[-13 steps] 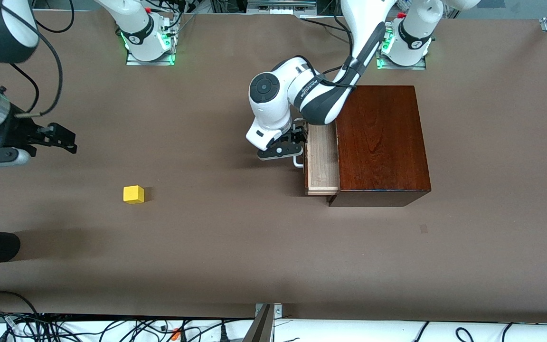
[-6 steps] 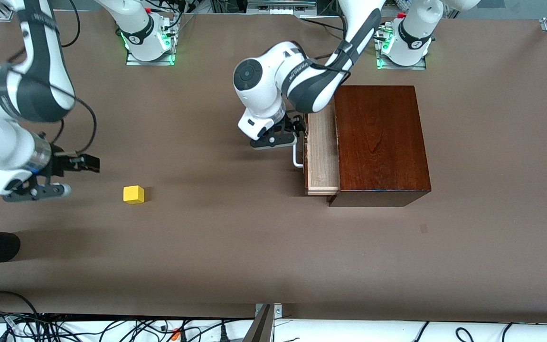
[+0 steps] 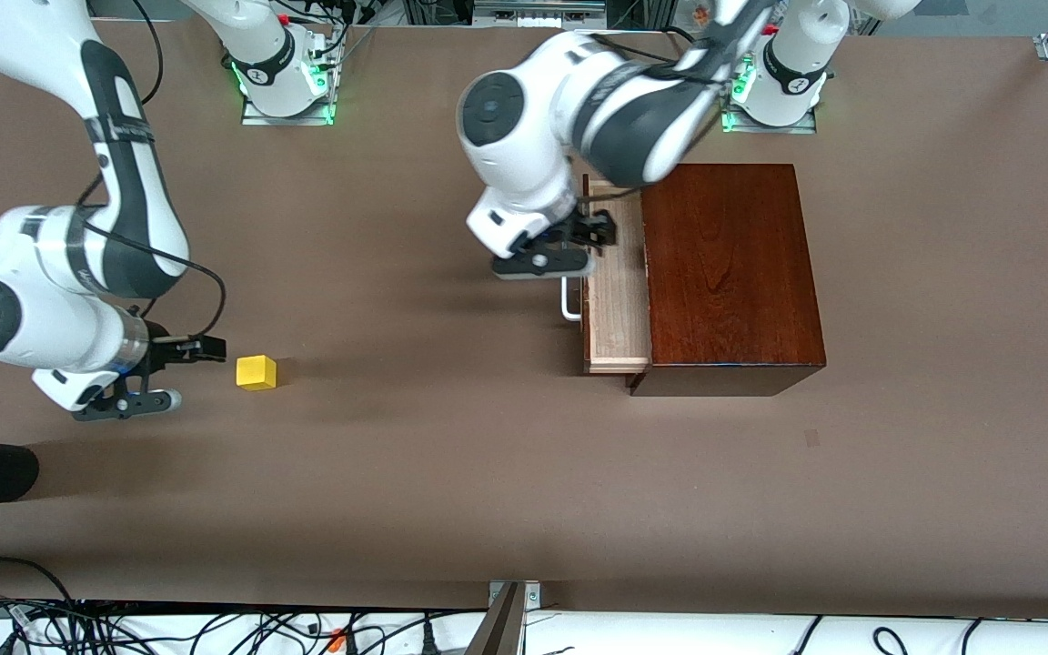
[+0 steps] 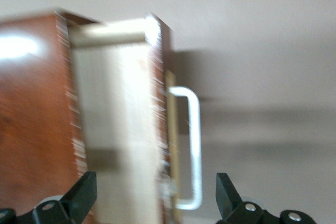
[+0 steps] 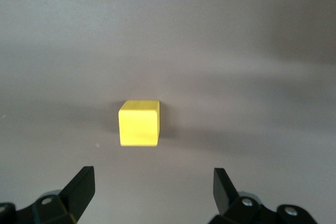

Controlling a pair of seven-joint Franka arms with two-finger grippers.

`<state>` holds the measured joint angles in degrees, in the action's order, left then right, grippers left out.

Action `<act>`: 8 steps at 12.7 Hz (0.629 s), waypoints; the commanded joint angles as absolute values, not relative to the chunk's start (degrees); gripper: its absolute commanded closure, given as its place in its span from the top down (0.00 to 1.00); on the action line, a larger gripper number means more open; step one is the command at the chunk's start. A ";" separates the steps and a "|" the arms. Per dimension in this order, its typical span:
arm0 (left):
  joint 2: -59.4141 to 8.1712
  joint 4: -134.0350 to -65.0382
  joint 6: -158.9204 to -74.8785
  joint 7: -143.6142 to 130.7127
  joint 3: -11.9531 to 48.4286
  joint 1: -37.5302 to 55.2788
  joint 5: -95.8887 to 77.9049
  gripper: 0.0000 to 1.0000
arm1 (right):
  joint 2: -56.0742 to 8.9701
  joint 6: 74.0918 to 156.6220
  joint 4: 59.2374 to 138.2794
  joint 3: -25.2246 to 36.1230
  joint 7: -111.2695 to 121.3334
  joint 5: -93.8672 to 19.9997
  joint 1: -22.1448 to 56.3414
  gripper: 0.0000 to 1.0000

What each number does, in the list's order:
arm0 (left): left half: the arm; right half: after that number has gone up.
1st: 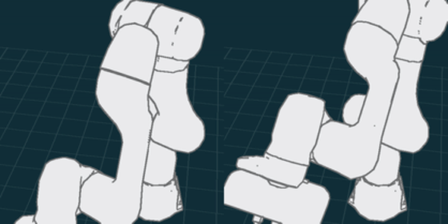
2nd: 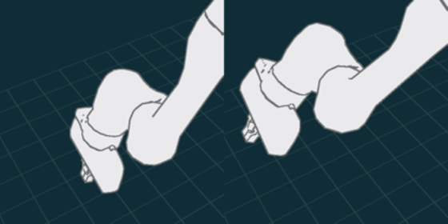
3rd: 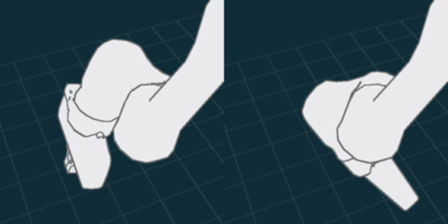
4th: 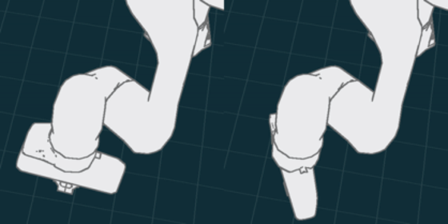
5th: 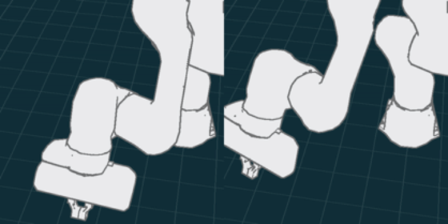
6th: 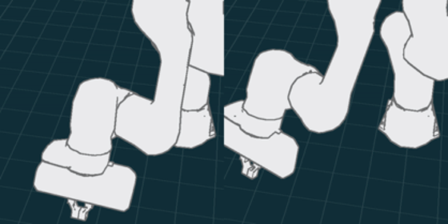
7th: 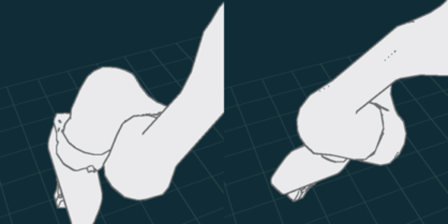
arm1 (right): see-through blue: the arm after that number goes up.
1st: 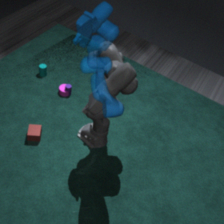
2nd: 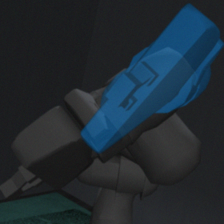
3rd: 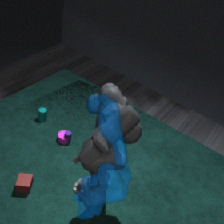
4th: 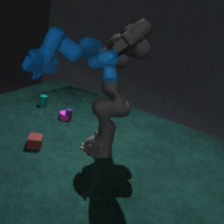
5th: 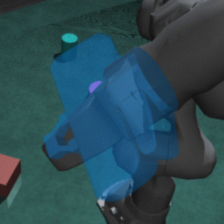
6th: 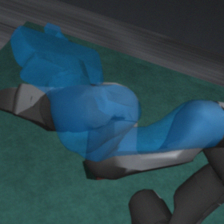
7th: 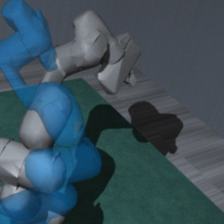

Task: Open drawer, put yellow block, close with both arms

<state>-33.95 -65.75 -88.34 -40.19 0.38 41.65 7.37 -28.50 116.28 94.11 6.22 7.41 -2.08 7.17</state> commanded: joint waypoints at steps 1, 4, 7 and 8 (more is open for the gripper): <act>-27.97 -66.45 -85.96 -30.79 1.67 33.07 7.21 1.00 | -29.00 122.67 98.69 5.71 6.42 -4.04 7.38 1.00; -24.10 -66.53 -81.49 -18.93 1.58 24.90 4.49 1.00 | -30.93 128.48 101.33 5.62 6.15 -4.48 8.17 1.00; -19.27 -69.93 -79.98 -7.70 0.80 18.21 0.10 1.00 | -31.73 129.55 102.13 5.62 6.15 -4.48 8.70 0.99; -15.85 -74.22 -81.55 -5.30 0.62 15.67 -0.09 1.00 | -31.90 129.72 102.13 5.62 6.07 -4.48 9.05 0.98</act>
